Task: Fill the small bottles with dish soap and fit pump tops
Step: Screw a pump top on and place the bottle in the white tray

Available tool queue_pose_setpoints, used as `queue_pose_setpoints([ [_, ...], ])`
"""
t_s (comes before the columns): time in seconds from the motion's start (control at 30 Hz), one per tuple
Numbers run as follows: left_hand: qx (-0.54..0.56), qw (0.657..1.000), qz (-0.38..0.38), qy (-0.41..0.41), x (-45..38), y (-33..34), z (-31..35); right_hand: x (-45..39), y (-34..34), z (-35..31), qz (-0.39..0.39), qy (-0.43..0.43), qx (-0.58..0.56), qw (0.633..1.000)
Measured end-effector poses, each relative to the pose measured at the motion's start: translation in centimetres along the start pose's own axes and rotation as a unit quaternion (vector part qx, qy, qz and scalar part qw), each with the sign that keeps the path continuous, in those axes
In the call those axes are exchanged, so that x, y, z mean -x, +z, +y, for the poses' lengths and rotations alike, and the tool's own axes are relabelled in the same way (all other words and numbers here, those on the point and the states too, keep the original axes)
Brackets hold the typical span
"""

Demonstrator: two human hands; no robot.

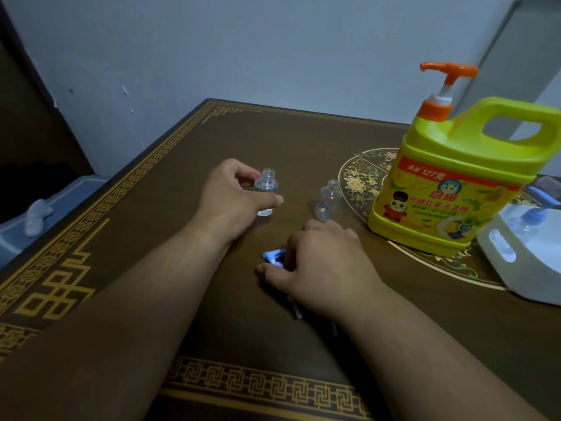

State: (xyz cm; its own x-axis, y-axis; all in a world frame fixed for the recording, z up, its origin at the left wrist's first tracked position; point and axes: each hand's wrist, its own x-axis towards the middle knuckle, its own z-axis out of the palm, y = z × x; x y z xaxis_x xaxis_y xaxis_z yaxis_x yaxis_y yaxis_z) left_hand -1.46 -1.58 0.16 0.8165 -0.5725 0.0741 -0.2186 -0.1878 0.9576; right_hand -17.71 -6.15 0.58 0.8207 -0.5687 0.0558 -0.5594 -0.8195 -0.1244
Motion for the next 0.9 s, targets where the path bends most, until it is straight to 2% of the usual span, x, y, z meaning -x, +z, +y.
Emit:
queue_pose_setpoints([
  [0.2, 0.006, 1.0, 0.015, -0.005, -0.3, 0.2, -0.4, 0.2, -0.2, 0.3, 0.006, -0.002, -0.037, 0.999],
  [0.3, 0.021, 0.999, 0.034, -0.003, -0.5, 0.1, -0.6, -0.1, -0.5, 1.6, 0.07, 0.019, -0.141, 0.987],
  [0.4, 0.027, 0.999, 0.023, -0.012, -0.5, -0.1, -0.7, -0.3, -1.0, 2.8, 0.161, 0.031, -0.269, 0.949],
  [0.53, 0.021, 1.0, -0.017, -0.015, 0.1, -0.1, -0.4, -0.1, -2.6, 2.9, 0.238, 0.031, -0.441, 0.865],
  [0.63, 0.016, 0.998, -0.063, 0.004, 1.1, 0.0, 0.2, 0.1, -3.0, 3.3, 0.272, 0.032, -0.504, 0.819],
  [0.9, -0.033, 0.976, -0.204, 0.064, 2.7, 0.4, 0.9, 0.1, -2.9, 3.5, 0.311, 0.021, -0.513, 0.8],
])
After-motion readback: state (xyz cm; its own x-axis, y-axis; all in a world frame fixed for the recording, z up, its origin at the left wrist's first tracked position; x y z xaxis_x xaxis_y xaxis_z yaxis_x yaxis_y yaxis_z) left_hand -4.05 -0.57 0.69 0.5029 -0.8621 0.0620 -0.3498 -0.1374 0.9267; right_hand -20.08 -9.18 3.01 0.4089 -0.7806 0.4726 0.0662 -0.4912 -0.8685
